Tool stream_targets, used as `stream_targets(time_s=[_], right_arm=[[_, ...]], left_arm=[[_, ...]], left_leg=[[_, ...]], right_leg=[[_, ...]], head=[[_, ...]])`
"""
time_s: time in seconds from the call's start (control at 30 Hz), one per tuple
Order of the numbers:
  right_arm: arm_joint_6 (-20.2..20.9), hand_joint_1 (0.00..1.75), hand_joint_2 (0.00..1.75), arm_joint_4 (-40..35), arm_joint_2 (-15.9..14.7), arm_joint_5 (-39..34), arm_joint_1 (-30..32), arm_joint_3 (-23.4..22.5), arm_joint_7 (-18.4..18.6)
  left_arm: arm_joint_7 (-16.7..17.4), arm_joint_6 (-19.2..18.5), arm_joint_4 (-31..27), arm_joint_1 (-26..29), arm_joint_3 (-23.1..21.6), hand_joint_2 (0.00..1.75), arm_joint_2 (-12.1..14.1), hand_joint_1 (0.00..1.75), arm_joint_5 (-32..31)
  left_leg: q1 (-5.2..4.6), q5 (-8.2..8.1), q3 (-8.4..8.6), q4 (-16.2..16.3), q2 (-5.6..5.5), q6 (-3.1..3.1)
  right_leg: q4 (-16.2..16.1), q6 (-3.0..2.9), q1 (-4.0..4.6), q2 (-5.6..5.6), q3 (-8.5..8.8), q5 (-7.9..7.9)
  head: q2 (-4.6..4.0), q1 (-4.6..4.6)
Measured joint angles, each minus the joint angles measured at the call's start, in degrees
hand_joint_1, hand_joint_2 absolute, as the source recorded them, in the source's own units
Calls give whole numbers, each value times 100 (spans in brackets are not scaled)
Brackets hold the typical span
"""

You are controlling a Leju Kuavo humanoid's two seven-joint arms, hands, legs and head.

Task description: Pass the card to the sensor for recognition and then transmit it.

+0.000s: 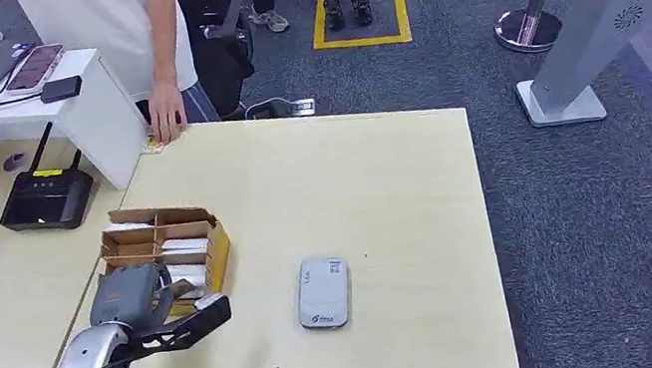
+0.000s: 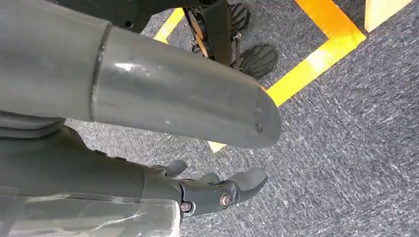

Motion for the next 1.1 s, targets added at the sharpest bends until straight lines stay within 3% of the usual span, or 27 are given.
stream_targets(time_s=[0.33,0.77,1.1], right_arm=[[17,0,0,0,0,4,1,0,-2],[35,0,0,0,0,-2,2,0,-24],[52,0,0,2,0,0,2,0,-31]], left_arm=[[-129,30,0,-100,0,175,221,175,378],[-216,-667,-2,-1026,37,175,1147,175,1377],[-184,-973,-2,-1594,131,175,1624,175,2116]], left_leg=[[2,1,1,0,0,0],[3,5,1,0,-1,-5],[3,5,0,0,0,-5]], right_leg=[[0,0,0,-1,0,0],[4,-2,1,0,0,2],[3,-2,1,1,0,2]], head=[[0,0],[0,0],[0,0]])
